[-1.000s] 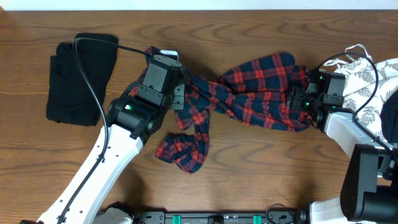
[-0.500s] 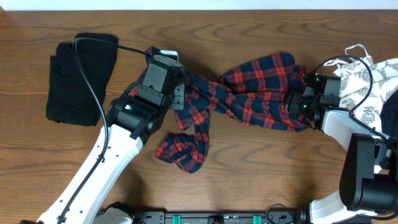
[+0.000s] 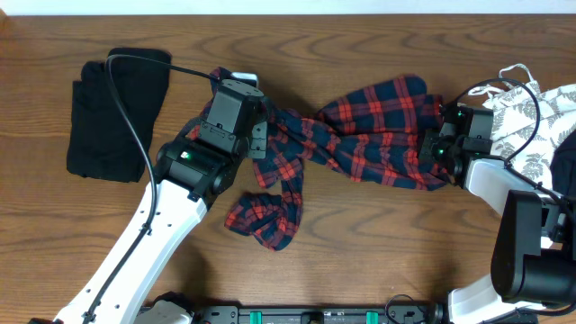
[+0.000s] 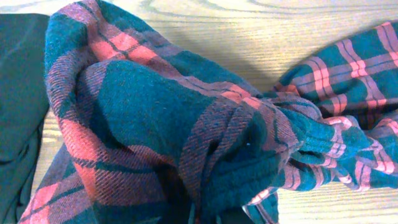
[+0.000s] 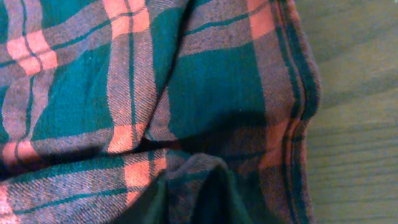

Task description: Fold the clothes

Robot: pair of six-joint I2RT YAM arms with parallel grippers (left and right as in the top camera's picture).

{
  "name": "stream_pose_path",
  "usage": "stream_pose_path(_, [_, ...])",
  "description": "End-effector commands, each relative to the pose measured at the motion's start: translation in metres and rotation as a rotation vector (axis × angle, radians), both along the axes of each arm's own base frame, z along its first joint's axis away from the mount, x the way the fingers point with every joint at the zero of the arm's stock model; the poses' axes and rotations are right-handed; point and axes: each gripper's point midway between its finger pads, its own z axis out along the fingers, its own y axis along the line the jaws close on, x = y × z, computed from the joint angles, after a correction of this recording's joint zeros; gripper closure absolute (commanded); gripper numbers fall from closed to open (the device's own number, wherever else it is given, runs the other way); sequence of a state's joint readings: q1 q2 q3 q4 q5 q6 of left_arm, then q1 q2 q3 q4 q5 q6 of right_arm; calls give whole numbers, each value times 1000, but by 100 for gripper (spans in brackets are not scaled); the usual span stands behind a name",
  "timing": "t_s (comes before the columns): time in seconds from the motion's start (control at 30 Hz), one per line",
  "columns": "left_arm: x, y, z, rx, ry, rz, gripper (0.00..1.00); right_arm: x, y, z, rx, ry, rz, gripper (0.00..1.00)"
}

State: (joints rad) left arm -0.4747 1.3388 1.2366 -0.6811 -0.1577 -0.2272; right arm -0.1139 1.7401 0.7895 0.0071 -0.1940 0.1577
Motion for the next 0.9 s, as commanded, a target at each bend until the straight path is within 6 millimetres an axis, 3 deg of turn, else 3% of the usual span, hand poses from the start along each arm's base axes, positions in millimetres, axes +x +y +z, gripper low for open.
stream_pose_path(0.0, [3,4,4,20,-15,5,92,-2,1,-4,12,11,-3,86])
stream_pose_path(0.07, [3,4,3,20,-15,5,92,-2,2,-4,19,11,2,98])
stream_pose_path(0.1, [3,4,3,20,-15,5,92,-2,3,-4,22,10,4,99])
stream_pose_path(0.27, [3,4,4,20,-16,5,92,-2,9,1,60,2,15,99])
stream_pose_path(0.4, [3,4,8,13,-30,5,94,0,13,24,75,-45,32,99])
stream_pose_path(0.5, [4,4,21,-4,-75,1,94,2,12,63,63,-122,34,99])
stream_pose_path(0.73, [9,25,57,11,-206,19,94,-3,0,197,-31,-350,-8,99])
stream_pose_path(0.87, [9,36,88,53,-325,23,94,-16,-13,259,-125,-435,-47,99])
